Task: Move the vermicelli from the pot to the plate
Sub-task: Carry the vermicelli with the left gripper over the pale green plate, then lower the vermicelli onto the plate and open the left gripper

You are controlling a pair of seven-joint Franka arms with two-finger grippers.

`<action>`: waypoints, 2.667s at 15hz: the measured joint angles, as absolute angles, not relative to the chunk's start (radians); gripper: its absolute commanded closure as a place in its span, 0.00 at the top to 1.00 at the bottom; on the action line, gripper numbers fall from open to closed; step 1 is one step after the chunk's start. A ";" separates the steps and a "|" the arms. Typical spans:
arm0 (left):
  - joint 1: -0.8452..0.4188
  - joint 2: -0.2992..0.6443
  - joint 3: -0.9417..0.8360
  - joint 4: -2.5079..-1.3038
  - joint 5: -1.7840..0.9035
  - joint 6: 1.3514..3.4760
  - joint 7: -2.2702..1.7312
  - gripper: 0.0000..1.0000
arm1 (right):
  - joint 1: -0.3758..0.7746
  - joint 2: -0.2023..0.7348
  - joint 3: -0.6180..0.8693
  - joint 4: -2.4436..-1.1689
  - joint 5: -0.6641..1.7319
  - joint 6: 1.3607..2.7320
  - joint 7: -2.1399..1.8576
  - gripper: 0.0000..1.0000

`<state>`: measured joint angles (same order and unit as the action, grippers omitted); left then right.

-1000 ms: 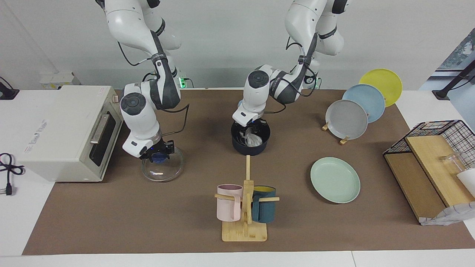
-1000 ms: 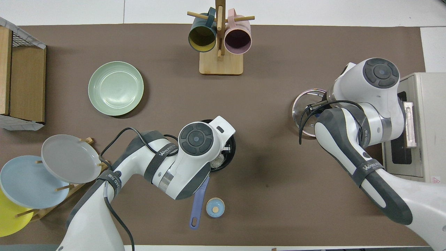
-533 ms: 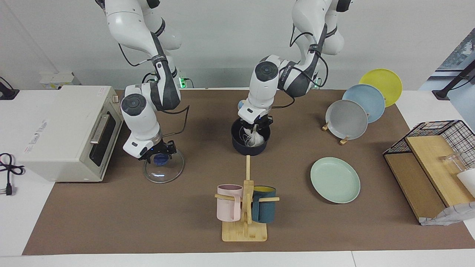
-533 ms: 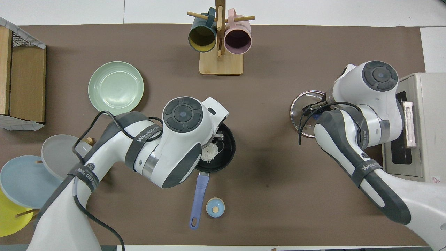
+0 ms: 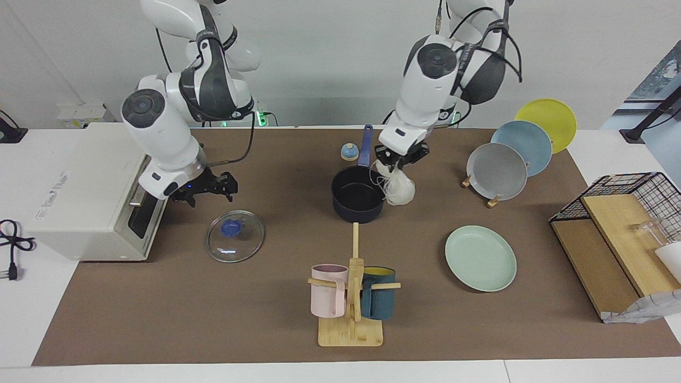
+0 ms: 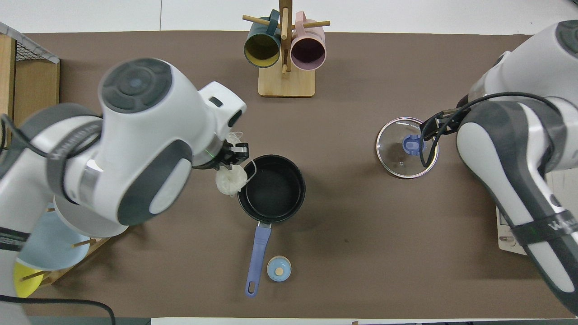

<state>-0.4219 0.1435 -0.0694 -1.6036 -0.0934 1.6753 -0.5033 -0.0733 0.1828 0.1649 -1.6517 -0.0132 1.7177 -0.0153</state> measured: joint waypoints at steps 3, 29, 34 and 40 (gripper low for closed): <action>-0.263 0.143 -0.063 -1.549 -0.103 1.643 -0.366 0.00 | -0.053 0.138 0.123 -1.582 -0.012 1.597 -0.015 1.00; -0.057 0.406 -0.063 -1.763 -0.083 2.223 0.064 0.00 | -0.040 0.060 0.032 -1.494 -0.013 1.404 0.012 1.00; -0.033 0.407 -0.064 -1.764 -0.081 2.226 0.108 1.00 | -0.040 0.060 0.021 -1.494 -0.013 1.422 0.012 1.00; -0.034 0.384 -0.067 -1.709 -0.072 2.143 0.092 1.00 | -0.037 0.061 0.020 -1.493 -0.013 1.422 0.012 1.00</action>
<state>-0.0343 0.3844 -0.0670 -1.7086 -0.0722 2.1431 0.0920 -0.0367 0.0607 0.0200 -1.4935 -0.0126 1.4221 0.0117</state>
